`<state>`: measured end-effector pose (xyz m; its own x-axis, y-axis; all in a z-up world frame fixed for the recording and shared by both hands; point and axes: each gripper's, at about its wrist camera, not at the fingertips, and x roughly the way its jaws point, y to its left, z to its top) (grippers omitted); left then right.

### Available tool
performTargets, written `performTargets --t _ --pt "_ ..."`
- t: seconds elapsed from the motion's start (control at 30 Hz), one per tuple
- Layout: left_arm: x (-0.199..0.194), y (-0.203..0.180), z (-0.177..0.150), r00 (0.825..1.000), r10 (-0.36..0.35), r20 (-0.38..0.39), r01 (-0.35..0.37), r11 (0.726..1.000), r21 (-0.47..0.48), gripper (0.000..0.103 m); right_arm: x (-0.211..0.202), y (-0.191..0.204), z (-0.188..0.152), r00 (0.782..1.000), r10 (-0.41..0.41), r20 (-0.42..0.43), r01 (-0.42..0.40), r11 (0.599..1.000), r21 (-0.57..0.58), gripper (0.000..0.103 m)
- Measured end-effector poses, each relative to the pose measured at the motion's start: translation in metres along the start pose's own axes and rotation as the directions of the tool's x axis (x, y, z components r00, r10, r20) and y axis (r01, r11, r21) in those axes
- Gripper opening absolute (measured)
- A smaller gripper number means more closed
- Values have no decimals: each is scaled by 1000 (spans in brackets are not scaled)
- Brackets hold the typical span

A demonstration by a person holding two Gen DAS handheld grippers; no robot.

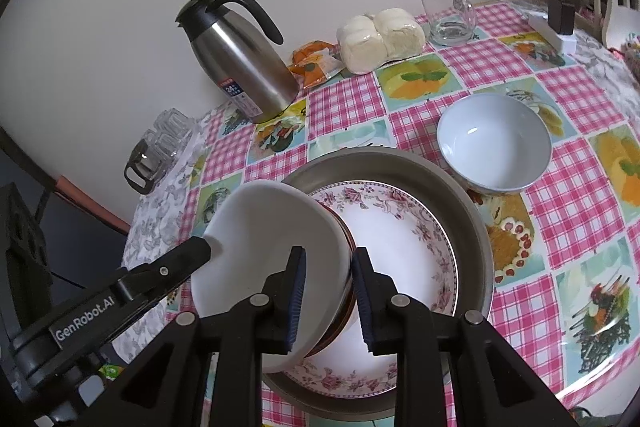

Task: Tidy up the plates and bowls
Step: 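Open the left tool and release the white square bowl, then move the right tool to the rim of the white round bowl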

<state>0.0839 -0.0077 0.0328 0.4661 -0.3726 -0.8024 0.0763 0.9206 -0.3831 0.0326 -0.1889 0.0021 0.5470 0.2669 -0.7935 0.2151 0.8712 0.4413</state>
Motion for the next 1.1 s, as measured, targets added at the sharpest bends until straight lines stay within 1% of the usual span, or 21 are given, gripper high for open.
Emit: performTargets --t 0.13,0.2,0.23,0.3,0.4,0.43,0.47,0.5,0.53,0.57,0.6,0.73,0.8,0.87,0.97,1.07,1.1 --pt "-2 0 0 1000 -7 10 7 1000 -2 28 -1 0 0 1000 7 3 -7 1000 6 27" --pt "-4 0 1 999 -46 14 46 999 -4 28 -2 0 0 1000 16 10 -16 1000 0 27" --pt "-5 -2 1 999 -41 21 41 999 3 29 -4 2 0 1000 16 16 -16 1000 -6 27" --pt "-7 -5 0 999 -10 34 9 1000 21 30 -7 5 0 1000 7 29 -7 1000 -24 27" --pt "-9 -3 2 998 21 51 -22 1000 18 31 -9 8 0 999 -3 41 5 999 -40 27" --pt "-10 -2 3 998 32 57 -33 999 18 33 -10 8 0 999 -8 45 10 999 -43 27" --pt "-12 -1 3 997 48 67 -49 999 19 39 -10 9 0 999 -14 48 16 999 -46 29" --pt "-13 -1 3 995 64 75 -65 998 18 47 -11 9 1 998 -20 54 23 998 -51 32" --pt "-14 0 3 994 74 80 -75 997 16 51 -11 9 1 998 -28 58 31 998 -54 41" --pt "-14 1 4 993 88 82 -90 996 16 57 -11 10 1 997 -37 63 40 997 -59 49" --pt "-14 2 4 992 100 81 -101 995 16 63 -12 11 1 997 -45 69 50 997 -66 51" --pt "-13 4 4 985 149 81 -151 988 12 68 -13 13 0 994 -66 84 73 994 -83 62" --pt "-13 7 4 981 174 84 -174 985 0 80 -13 13 0 994 -72 88 80 993 -90 65" --pt "-14 10 5 976 199 93 -199 980 -12 83 -13 13 0 992 -83 94 92 991 -95 74" --pt "-14 15 5 971 218 97 -216 976 -34 87 -13 12 0 990 -100 101 110 989 -99 79" --pt "-13 19 5 970 226 93 -221 974 -55 88 -13 10 1 989 -107 105 117 988 -97 86" --pt "-13 20 5 969 228 91 -223 973 -60 88 -14 9 1 988 -111 108 122 988 -97 87"
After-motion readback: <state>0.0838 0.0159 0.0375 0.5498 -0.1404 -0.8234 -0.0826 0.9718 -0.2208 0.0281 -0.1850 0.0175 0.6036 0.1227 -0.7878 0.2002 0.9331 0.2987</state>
